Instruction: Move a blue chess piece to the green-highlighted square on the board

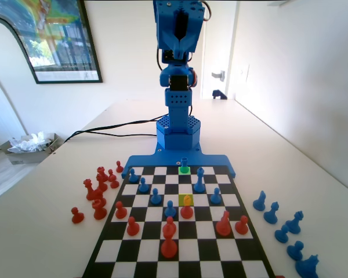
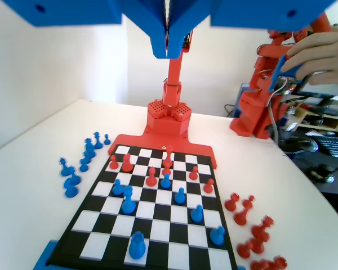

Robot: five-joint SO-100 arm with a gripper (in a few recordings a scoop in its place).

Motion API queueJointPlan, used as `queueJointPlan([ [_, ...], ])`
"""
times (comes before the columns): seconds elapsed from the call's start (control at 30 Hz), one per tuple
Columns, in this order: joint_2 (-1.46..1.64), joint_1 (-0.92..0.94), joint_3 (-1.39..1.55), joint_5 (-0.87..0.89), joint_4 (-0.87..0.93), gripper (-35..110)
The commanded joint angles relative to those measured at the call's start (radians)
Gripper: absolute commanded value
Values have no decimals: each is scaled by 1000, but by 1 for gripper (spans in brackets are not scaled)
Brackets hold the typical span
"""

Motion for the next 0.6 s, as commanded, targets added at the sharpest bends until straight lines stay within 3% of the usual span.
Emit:
queueJointPlan([
  [0.0, 20, 9, -38, -8, -8, 1],
  [0.3, 20, -3, -69, -34, 97, 1],
  [0.57, 20, -3, -37, -32, 54, 1],
])
